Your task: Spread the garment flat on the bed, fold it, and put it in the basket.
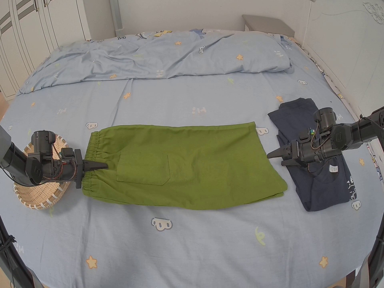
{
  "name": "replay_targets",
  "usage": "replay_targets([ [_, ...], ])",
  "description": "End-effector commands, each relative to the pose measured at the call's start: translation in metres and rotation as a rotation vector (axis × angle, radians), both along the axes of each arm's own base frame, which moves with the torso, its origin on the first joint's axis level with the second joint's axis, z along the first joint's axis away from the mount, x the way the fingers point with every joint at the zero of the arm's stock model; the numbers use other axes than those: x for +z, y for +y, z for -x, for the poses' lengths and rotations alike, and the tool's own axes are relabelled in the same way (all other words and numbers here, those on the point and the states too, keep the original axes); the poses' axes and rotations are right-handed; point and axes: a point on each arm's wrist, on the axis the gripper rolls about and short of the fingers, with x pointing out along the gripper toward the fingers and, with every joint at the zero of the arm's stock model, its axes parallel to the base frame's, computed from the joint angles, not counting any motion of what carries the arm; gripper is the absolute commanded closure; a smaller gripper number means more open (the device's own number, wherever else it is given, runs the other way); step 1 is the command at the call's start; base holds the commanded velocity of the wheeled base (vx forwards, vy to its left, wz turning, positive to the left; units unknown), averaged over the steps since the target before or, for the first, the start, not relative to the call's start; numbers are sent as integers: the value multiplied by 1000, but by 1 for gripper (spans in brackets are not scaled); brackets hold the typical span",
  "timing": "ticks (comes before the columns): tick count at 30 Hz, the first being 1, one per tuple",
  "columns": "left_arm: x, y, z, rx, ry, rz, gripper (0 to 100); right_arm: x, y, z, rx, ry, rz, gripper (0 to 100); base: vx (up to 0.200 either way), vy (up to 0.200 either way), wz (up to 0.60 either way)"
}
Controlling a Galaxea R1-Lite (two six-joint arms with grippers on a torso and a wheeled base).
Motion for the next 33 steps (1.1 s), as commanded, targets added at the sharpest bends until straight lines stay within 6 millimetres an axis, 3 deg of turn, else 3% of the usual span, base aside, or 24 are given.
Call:
replay_targets([
  [1,10,2,-1,4,-37,-12,100,-16,6,-1,23,52,8,0,0,0,0],
  [20,7,1,-3,-1,-33,-11,100,-52,57,11,191,196,36,0,0,0,0],
  [27,8,2,-3,0,-36,-12,100,-58,56,8,210,234,-3,0,0,0,0],
  [28,7,2,-3,0,-36,-12,100,-54,55,7,223,243,-34,100,0,0,0],
  [33,7,2,-3,0,-36,-12,100,-41,38,0,218,255,-115,100,0,0,0],
])
